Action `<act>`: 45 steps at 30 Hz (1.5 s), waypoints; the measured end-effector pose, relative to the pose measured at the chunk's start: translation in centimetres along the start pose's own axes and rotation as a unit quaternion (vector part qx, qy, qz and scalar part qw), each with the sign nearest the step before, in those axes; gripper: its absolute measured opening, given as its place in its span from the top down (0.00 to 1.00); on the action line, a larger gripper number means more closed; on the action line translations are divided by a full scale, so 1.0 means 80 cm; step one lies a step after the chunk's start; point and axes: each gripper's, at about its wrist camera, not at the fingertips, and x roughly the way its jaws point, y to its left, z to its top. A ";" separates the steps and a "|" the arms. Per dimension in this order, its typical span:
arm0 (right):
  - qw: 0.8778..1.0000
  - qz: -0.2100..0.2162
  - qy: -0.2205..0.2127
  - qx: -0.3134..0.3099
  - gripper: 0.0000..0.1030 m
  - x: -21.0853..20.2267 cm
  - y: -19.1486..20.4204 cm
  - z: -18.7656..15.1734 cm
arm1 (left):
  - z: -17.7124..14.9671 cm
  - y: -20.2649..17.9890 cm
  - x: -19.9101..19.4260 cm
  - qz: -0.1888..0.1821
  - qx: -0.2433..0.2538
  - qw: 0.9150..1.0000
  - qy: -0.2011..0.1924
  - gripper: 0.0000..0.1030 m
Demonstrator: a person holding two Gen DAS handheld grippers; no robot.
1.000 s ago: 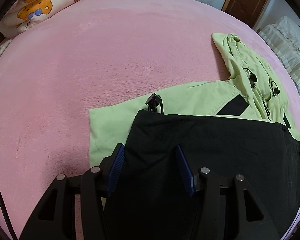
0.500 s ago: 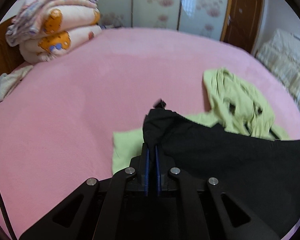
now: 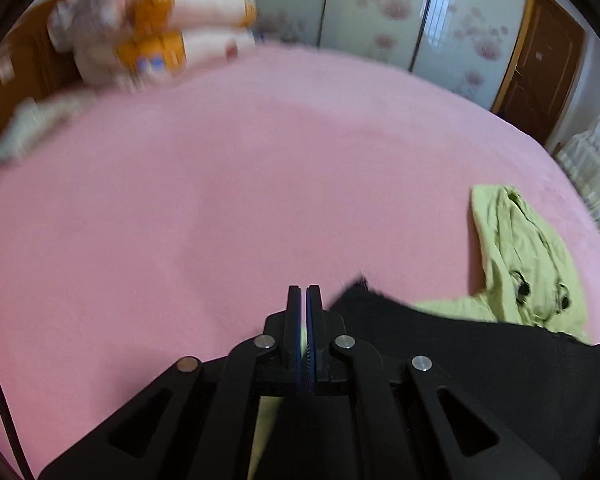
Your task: Fold large clothes
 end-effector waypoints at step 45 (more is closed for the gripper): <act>0.999 -0.008 -0.049 -0.022 0.74 -0.050 0.031 -0.036 | -0.051 -0.067 -0.017 0.034 0.117 0.992 -0.027 0.56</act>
